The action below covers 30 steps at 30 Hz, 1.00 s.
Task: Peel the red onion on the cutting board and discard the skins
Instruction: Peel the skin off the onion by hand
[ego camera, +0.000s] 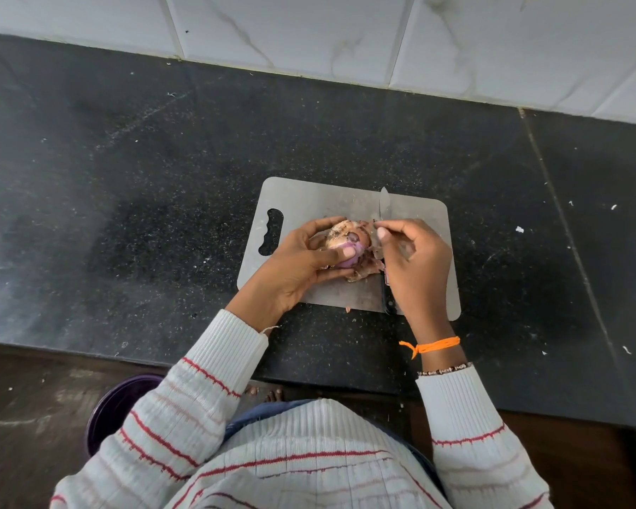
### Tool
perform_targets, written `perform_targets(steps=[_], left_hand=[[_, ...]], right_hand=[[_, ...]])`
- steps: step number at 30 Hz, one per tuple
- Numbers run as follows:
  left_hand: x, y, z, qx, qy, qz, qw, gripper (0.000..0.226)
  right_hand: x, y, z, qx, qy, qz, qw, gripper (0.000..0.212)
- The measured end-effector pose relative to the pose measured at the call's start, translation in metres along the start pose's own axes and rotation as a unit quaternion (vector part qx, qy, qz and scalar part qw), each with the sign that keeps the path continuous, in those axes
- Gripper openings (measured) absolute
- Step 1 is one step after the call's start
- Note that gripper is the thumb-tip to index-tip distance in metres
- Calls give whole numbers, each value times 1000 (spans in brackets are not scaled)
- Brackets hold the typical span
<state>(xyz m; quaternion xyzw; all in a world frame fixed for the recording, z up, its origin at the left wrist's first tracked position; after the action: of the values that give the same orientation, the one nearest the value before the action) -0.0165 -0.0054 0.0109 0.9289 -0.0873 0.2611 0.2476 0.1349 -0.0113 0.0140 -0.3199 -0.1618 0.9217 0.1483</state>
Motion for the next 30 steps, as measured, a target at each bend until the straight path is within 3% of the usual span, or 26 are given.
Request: perform_targets(steps=[3, 19, 21, 26, 30], left_hand=[[0, 0, 0, 6, 1, -13, 1000, 52], [-1, 5, 0, -12, -12, -13, 1000, 39], [-2, 4, 0, -14, -9, -14, 1000, 39], [-3, 2, 0, -11, 9, -32, 999, 42], [-2, 3, 0, -16, 2, -31, 999, 44]], right_hand=[[3, 3, 9, -44, -5, 21, 999, 9], [1, 3, 5, -85, 2, 28, 996, 7], [1, 3, 5, -70, -8, 26, 997, 8], [2, 5, -1, 62, -99, 54, 992, 10], [4, 6, 3, 50, -99, 67, 992, 10]])
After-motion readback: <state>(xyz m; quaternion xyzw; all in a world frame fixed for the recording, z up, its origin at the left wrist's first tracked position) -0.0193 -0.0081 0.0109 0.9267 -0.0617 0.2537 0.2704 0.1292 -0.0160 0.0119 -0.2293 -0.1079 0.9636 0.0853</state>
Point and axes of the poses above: each hand's wrist, its own y-axis away from the middle knuckle, its own x-axis out of the palm, z = x × y, the point moved 2 cm from there along -y, towards the middle knuckle, and after that the axes turned 4 degrees about y, right-handed, at the moved point
